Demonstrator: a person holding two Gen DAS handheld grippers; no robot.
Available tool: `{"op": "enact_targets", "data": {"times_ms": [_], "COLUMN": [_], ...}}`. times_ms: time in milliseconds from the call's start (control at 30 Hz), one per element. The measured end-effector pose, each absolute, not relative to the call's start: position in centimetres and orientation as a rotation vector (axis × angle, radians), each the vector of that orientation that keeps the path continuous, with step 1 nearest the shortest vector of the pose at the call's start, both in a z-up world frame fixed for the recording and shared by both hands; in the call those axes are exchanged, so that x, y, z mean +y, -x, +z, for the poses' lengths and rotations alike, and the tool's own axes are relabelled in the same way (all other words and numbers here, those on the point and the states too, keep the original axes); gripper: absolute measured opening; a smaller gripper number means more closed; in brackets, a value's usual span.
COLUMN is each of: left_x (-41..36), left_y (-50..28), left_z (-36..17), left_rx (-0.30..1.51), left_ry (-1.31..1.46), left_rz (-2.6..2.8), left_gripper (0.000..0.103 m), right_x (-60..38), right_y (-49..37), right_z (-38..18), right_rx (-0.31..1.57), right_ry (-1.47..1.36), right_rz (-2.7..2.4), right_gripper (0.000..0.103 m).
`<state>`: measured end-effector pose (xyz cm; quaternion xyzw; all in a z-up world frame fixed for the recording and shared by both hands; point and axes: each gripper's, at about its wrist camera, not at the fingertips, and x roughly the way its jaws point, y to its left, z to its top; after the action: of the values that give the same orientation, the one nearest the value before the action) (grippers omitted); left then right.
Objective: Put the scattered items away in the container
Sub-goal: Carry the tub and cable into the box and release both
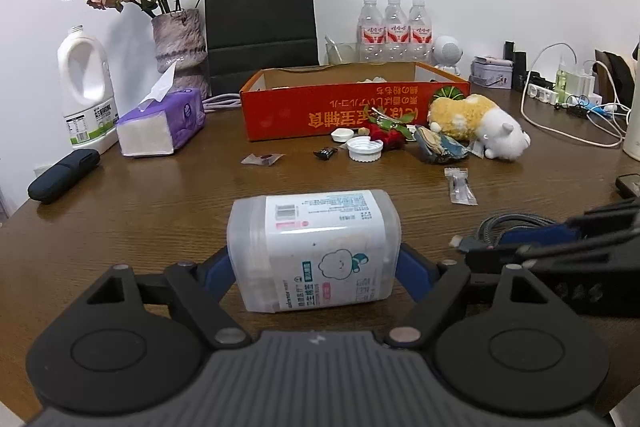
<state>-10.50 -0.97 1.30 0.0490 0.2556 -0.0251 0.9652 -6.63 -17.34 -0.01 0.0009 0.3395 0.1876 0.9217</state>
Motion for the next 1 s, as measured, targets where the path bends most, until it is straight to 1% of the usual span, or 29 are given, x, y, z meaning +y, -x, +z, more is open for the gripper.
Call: {"op": "enact_targets", "data": {"times_ms": [33,67,133,200,367,500,600,667,767,833,900,1000], "left_x": [-0.9,-0.9,-0.8,-0.6,0.5,0.7,0.5,0.5,-0.4,-1.2,-1.8,-3.1], "left_y": [10.5,10.6,10.6,10.7,9.1,3.6,-3.4,-8.3,-15.8,-20.3,-24.4,-28.1], "left_z": [1.3,1.3,1.4,2.0,6.2,9.9,12.9,14.4,14.9,13.8,11.5,8.6], "left_rx": [0.516,0.516,0.516,0.502,0.41,0.342,0.353,0.404,0.503,0.585,0.713,0.867], "left_ry": [-0.097,-0.095,-0.093,-0.074,-0.026,-0.063,-0.086,-0.066,-0.051,-0.059,-0.038,-0.109], "left_rz": [-0.053,-0.055,-0.052,-0.045,-0.083,-0.115,-0.144,-0.174,-0.195,-0.203,-0.214,-0.246], "left_gripper": [0.084,0.083,0.083,0.083,0.083,0.083,0.083,0.083,0.083,0.083,0.083,0.083], "right_x": [-17.1,-16.9,-16.8,-17.1,-18.9,-20.2,-20.9,-21.2,-20.7,-20.2,-20.0,-19.4], "right_y": [6.8,6.9,7.3,8.0,7.1,2.6,-3.3,-9.0,-16.8,-21.7,-25.6,-29.6], "right_z": [-0.2,-0.2,-0.1,0.6,4.5,9.5,13.1,14.6,14.7,13.2,11.0,7.8], "right_rx": [0.688,0.683,0.668,0.615,0.533,0.44,0.397,0.447,0.549,0.642,0.752,0.915], "right_ry": [0.017,0.029,0.036,0.029,-0.031,-0.064,-0.018,0.007,0.064,0.074,0.045,0.023], "right_rz": [0.376,0.365,0.363,0.375,0.369,0.379,0.378,0.394,0.379,0.363,0.363,0.376], "right_gripper": [0.029,0.024,0.022,0.017,0.017,0.017,0.017,0.017,0.017,0.017,0.017,0.017]}}
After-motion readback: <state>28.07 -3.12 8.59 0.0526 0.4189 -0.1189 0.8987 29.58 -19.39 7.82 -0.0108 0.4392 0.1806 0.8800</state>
